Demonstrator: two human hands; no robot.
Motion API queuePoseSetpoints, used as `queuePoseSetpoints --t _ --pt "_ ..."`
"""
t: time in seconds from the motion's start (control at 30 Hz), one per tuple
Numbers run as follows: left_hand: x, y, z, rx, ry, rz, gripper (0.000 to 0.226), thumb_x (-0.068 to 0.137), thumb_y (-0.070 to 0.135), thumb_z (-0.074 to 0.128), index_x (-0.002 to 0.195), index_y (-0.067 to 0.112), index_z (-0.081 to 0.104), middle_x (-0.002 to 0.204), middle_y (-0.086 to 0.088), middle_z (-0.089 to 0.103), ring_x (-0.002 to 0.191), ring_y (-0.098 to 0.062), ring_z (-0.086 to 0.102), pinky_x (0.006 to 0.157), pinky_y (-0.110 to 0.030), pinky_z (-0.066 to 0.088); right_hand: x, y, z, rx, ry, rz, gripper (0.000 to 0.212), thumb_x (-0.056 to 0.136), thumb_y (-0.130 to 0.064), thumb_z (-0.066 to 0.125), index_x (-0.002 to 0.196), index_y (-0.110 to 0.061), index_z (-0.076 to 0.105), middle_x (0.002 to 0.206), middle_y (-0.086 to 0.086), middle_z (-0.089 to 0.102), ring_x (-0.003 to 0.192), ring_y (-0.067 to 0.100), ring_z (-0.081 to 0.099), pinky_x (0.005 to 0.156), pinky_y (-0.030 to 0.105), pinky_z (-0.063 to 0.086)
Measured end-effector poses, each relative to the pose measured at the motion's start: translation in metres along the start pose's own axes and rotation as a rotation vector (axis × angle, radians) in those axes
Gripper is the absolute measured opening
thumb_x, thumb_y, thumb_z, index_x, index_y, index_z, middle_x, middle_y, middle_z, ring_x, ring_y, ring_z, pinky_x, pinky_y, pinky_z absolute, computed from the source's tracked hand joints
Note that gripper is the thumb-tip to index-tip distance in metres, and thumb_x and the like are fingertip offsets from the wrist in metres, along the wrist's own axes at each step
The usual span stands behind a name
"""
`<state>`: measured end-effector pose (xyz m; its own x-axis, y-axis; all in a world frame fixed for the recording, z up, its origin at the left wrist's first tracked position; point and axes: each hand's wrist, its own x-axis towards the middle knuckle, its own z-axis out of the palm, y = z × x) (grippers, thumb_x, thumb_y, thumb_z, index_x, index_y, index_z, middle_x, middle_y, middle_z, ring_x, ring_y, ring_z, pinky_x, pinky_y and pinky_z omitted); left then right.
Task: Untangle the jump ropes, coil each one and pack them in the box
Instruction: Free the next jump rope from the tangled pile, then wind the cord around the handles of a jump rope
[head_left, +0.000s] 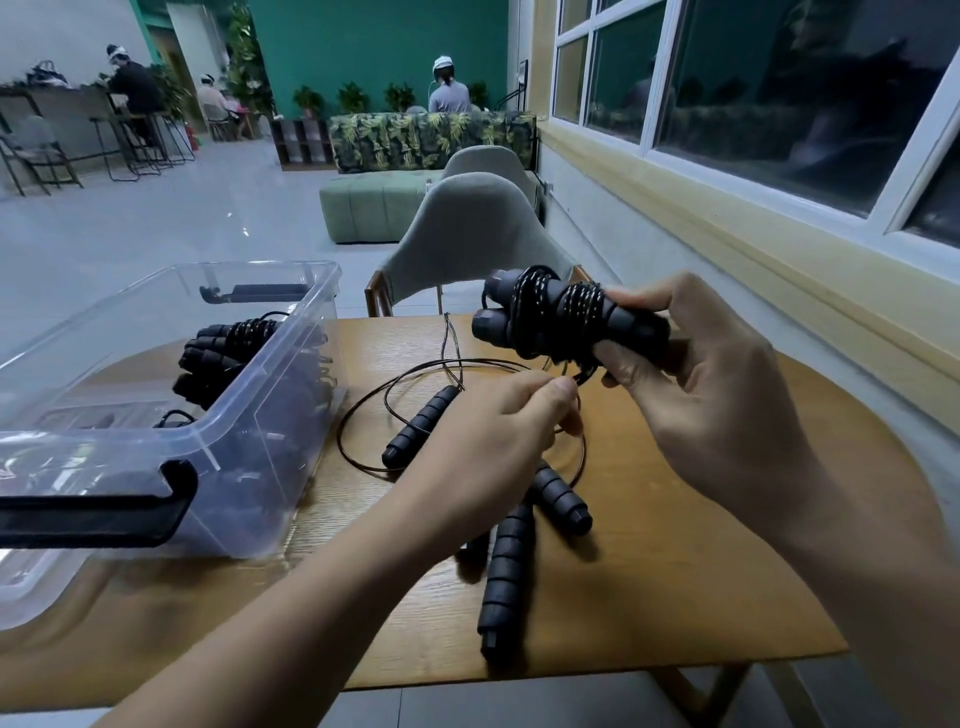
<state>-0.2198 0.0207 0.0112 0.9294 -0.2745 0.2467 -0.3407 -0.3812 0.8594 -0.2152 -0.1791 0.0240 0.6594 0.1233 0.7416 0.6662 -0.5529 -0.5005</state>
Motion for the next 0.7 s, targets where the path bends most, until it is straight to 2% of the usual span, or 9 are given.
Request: queuePoseSetpoints --t 0.13,0.2,0.33,0.43,0.53,0.63,0.7 --pt "0.003 0.003 -0.002 -0.29 -0.023 -0.187 0.032 0.103 0.033 0.054 0.082 0.018 0.072 0.057 0.014 0.038 0.051 -0.008 0.033 0.052 -0.029 0.024 0.0 -0.004 0.005 -0.136 -0.014 -0.2 0.031 0.096 -0.004 0.077 0.126 -0.003 0.068 0.118 0.01 0.065 0.108 0.021 0.067 0.088 0.038 0.058" --pt "0.005 0.006 -0.006 -0.417 -0.074 -0.288 0.031 0.102 0.028 0.048 0.085 0.014 0.07 0.063 0.004 0.031 0.052 -0.013 0.025 0.051 -0.029 0.017 -0.001 -0.004 0.009 -0.17 -0.043 -0.255 0.031 0.096 -0.002 0.077 0.126 -0.002 0.07 0.121 0.012 0.063 0.107 0.021 0.066 0.087 0.036 0.057" --pt "0.006 0.007 -0.018 -0.543 -0.135 -0.346 0.036 0.099 0.033 0.04 0.097 0.008 0.066 0.066 0.003 0.03 0.056 -0.014 0.022 0.049 -0.027 0.018 -0.005 -0.003 0.018 -0.219 -0.091 -0.293 0.032 0.096 0.001 0.076 0.128 -0.006 0.072 0.128 0.01 0.059 0.097 0.028 0.067 0.079 0.044 0.057" --pt "0.005 0.005 -0.026 -0.594 -0.185 -0.329 0.039 0.088 0.041 0.046 0.103 0.011 0.065 0.071 0.001 0.035 0.059 -0.015 0.026 0.052 -0.027 0.023 -0.007 -0.003 0.022 -0.223 -0.104 -0.309 0.027 0.101 -0.002 0.07 0.128 -0.007 0.073 0.129 0.012 0.058 0.101 0.032 0.067 0.082 0.047 0.057" --pt "0.004 0.014 -0.03 -0.601 -0.222 -0.344 0.032 0.084 0.051 0.052 0.088 0.02 0.06 0.074 -0.001 0.037 0.059 -0.014 0.031 0.053 -0.027 0.028 -0.01 -0.005 0.026 -0.264 -0.104 -0.331 0.025 0.104 -0.006 0.064 0.126 -0.008 0.075 0.13 0.016 0.058 0.111 0.036 0.064 0.089 0.048 0.055" --pt "0.005 0.017 -0.032 -0.63 -0.126 -0.395 0.045 0.096 0.063 0.055 0.084 0.019 0.057 0.066 0.002 0.039 0.053 -0.011 0.033 0.049 -0.024 0.028 -0.016 -0.008 0.035 -0.298 -0.1 -0.354 0.026 0.103 -0.008 0.064 0.125 -0.011 0.077 0.131 0.018 0.06 0.115 0.039 0.061 0.092 0.053 0.052" --pt "0.005 0.009 -0.031 -0.59 -0.074 -0.413 0.051 0.093 0.074 0.053 0.089 0.024 0.059 0.07 0.003 0.04 0.057 -0.011 0.032 0.051 -0.024 0.026 -0.02 -0.01 0.043 -0.318 -0.104 -0.367 0.024 0.104 -0.011 0.066 0.124 -0.014 0.078 0.13 0.018 0.061 0.112 0.038 0.059 0.091 0.053 0.05"
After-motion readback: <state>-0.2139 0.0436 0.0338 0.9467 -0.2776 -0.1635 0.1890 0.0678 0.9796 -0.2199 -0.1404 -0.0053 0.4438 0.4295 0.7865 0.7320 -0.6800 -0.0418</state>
